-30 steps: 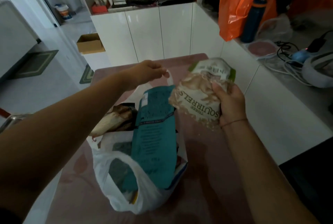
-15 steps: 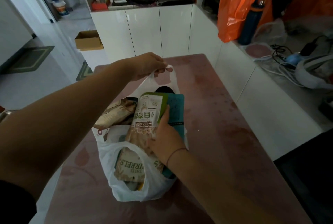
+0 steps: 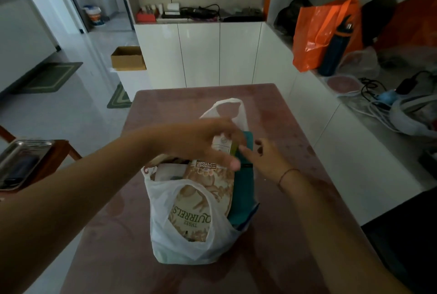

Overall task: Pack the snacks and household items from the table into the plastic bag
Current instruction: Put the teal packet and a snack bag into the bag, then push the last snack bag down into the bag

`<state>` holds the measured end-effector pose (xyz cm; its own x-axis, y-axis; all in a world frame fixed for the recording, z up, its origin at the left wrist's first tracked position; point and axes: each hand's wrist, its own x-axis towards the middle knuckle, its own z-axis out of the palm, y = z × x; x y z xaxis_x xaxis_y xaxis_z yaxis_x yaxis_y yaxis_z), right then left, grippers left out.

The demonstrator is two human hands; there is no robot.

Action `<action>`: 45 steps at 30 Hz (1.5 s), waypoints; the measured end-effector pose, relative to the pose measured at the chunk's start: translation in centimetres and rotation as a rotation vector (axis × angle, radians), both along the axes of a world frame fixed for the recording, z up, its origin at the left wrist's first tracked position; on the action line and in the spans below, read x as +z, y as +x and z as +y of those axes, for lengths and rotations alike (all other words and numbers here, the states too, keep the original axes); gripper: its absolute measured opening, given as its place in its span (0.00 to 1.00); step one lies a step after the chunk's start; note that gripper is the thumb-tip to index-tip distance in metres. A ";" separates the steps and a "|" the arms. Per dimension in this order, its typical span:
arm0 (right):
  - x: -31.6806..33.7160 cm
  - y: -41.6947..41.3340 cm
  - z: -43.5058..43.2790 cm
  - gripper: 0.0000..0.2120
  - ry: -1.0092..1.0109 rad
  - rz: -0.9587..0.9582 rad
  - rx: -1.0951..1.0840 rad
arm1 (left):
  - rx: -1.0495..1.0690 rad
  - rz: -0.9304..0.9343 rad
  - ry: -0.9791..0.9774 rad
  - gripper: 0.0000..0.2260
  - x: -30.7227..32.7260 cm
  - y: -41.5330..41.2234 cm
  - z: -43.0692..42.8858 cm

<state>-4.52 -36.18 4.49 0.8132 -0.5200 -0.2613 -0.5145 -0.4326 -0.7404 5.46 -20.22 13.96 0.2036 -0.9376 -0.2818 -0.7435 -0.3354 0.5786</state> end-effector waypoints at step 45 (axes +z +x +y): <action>-4.3 4.9 0.6 0.26 0.193 -0.160 -0.031 | 0.475 0.180 -0.549 0.12 -3.0 -0.8 8.5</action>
<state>0.36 -35.54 0.15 0.8367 -0.4982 -0.2274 -0.3948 -0.2610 -0.8809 4.63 -11.77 10.91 0.6164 -0.7758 0.1349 -0.4691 -0.2243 0.8542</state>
